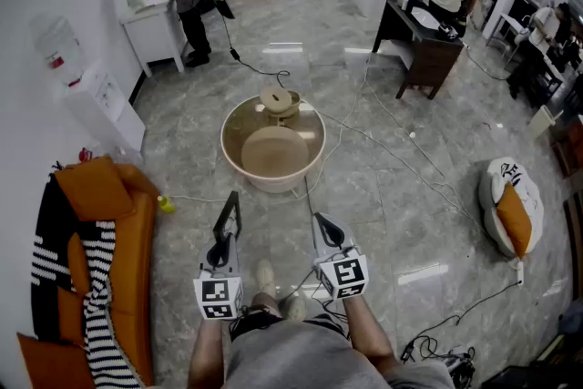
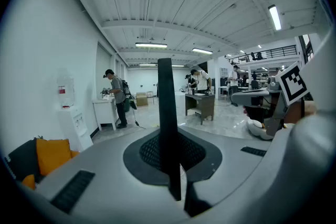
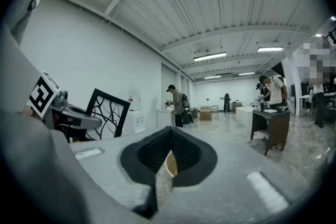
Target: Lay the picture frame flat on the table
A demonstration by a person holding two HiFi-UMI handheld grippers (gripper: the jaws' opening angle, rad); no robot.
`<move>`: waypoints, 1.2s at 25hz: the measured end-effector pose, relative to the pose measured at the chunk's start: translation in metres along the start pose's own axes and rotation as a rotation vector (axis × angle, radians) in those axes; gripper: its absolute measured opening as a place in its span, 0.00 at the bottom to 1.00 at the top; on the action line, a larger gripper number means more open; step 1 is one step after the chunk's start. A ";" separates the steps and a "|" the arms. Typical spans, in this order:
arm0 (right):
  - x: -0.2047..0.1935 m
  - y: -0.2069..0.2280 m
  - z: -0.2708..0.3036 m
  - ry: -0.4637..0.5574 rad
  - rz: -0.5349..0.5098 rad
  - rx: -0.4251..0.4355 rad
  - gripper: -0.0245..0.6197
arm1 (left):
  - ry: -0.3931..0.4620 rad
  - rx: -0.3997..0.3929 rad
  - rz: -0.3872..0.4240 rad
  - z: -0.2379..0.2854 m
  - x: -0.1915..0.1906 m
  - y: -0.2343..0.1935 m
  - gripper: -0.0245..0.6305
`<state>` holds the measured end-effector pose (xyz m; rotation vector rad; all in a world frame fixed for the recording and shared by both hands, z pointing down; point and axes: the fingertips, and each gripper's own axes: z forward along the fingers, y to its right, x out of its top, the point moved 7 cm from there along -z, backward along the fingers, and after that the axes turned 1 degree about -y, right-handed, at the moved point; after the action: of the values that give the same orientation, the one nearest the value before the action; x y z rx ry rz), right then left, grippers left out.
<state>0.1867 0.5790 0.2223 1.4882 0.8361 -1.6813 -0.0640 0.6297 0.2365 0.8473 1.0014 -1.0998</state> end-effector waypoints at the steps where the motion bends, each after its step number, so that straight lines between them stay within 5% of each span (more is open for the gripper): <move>1: 0.000 0.001 0.002 -0.007 0.007 -0.003 0.04 | -0.001 0.000 -0.002 0.002 0.000 -0.001 0.08; 18: 0.004 0.020 0.102 -0.051 0.028 0.030 0.04 | -0.031 0.025 -0.051 0.080 0.016 -0.067 0.08; 30: 0.024 0.013 0.209 -0.052 0.034 -0.004 0.04 | 0.004 -0.035 -0.036 0.154 0.046 -0.146 0.08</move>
<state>0.0877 0.3935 0.2236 1.4416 0.7819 -1.6851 -0.1656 0.4375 0.2355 0.8065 1.0396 -1.1086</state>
